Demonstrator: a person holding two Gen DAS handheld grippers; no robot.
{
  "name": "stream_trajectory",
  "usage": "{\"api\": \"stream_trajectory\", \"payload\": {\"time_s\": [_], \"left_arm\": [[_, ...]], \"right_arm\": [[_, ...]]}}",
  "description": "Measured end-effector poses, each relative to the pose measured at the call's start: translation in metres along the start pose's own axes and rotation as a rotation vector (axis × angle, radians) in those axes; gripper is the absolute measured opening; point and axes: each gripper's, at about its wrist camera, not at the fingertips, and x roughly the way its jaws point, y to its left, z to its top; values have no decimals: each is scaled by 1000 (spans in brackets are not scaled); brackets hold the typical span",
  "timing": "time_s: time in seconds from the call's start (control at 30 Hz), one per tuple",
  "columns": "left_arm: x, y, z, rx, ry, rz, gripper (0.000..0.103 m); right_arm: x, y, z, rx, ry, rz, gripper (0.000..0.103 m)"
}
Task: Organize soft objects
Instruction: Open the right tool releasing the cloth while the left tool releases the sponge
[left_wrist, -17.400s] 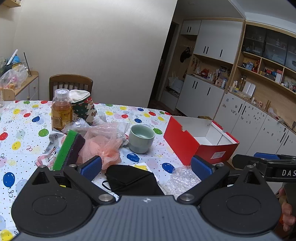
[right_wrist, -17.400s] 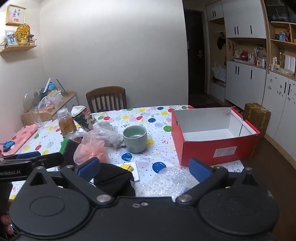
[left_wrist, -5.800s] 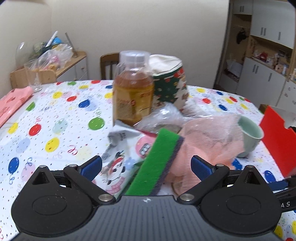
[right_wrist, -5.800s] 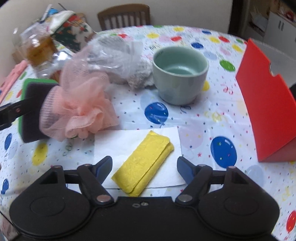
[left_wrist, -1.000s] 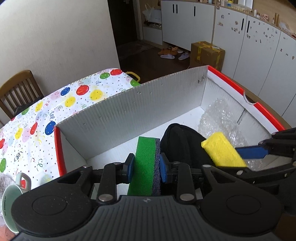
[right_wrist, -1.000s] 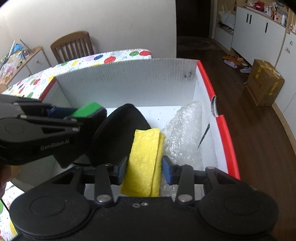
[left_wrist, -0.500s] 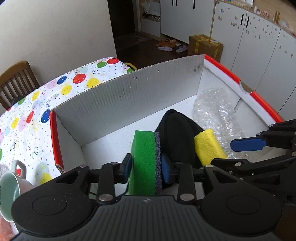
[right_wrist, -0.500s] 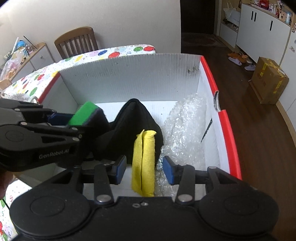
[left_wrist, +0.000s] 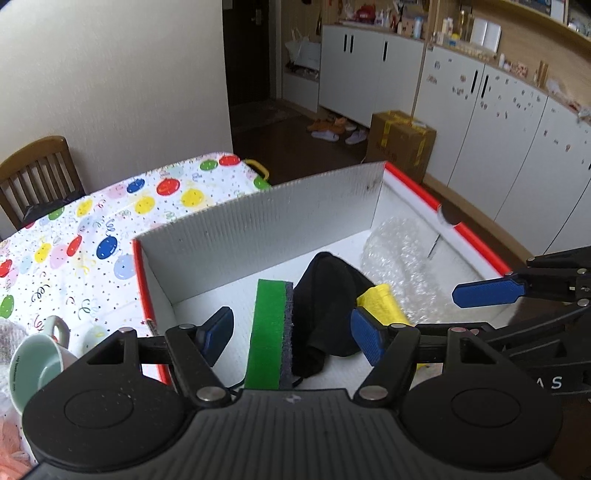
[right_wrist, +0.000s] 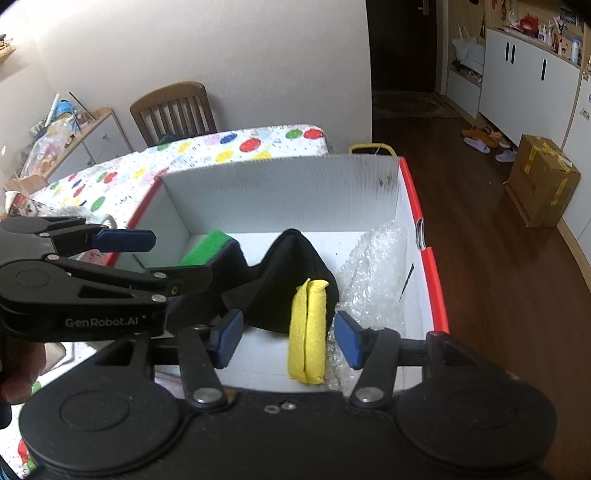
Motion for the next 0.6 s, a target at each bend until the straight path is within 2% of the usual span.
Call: {"api": "stream_trajectory", "payload": {"time_s": [0.33,0.5,0.6], "left_arm": [[-52,9,-6,-45,-101,-32,70],[-78,20,-14,-63,-143,-41,70],[-94,30,-19,-73,-167,-46,74]], "right_arm": [[-36,20,1,-12,-68,5,65],[-49,35,2,-12,-95,12,74],[-54,47,2,-9,-110,14,77]]}}
